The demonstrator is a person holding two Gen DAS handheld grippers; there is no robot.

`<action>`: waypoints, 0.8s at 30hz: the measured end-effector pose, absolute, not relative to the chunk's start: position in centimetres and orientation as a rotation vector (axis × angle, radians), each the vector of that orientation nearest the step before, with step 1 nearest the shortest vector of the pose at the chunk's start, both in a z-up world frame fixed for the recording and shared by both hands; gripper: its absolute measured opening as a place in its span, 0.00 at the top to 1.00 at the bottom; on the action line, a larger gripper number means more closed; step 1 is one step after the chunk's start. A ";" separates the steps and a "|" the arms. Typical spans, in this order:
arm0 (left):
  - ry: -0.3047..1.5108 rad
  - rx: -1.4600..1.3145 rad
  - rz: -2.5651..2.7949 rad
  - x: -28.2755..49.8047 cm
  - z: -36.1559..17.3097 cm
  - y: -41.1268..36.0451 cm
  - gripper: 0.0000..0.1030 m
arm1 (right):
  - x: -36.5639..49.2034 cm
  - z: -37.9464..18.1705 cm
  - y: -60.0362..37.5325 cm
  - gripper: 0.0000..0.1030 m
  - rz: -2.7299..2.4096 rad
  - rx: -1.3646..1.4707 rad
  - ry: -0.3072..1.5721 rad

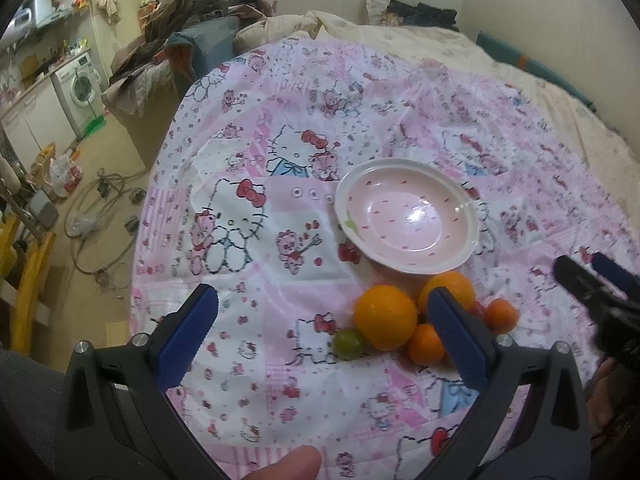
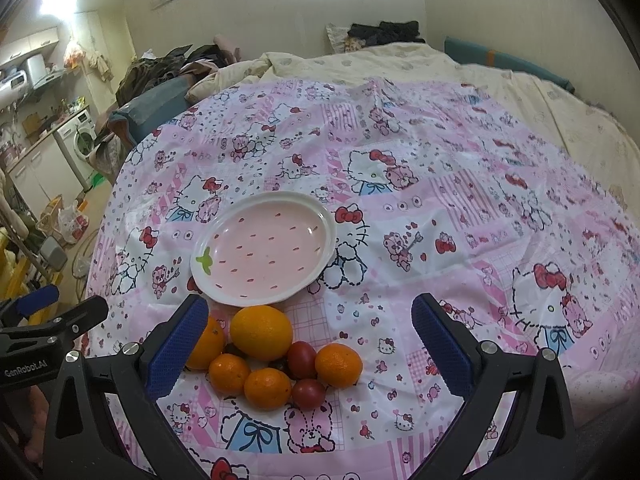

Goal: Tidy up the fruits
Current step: 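Reach the right gripper to a small mandarin and close on it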

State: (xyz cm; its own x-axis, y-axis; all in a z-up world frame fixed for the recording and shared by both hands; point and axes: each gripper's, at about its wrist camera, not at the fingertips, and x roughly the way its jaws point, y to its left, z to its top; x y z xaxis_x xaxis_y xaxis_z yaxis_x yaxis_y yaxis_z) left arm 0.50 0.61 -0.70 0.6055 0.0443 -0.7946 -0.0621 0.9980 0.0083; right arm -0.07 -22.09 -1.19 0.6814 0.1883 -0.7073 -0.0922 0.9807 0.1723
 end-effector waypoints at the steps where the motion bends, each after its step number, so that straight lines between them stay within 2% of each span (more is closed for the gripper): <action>1: 0.926 -0.005 0.076 0.7 -0.7 0.6 0.00 | 0.1 -1.1 -22.2 0.00 0.171 0.135 0.820; 8: 0.969 -0.038 0.124 1.3 -1.1 2.0 0.00 | 2.3 -1.1 -24.4 0.00 0.237 0.211 0.957; 13: 0.992 -0.060 0.131 1.3 -1.5 2.4 0.00 | 5.3 -4.0 -26.9 0.00 0.247 0.304 1.178; 14: 0.996 -0.065 0.134 1.4 -1.6 2.6 0.00 | 5.8 -4.8 -27.1 0.02 0.251 0.314 1.229; 17: 1.010 -0.098 0.138 1.6 -1.7 3.0 0.00 | 7.0 -7.2 -26.5 0.23 0.306 0.297 1.353; 24: 1.028 -0.122 0.146 1.8 -2.0 3.4 0.00 | 8.2 -12.0 -24.5 0.39 0.345 0.289 1.517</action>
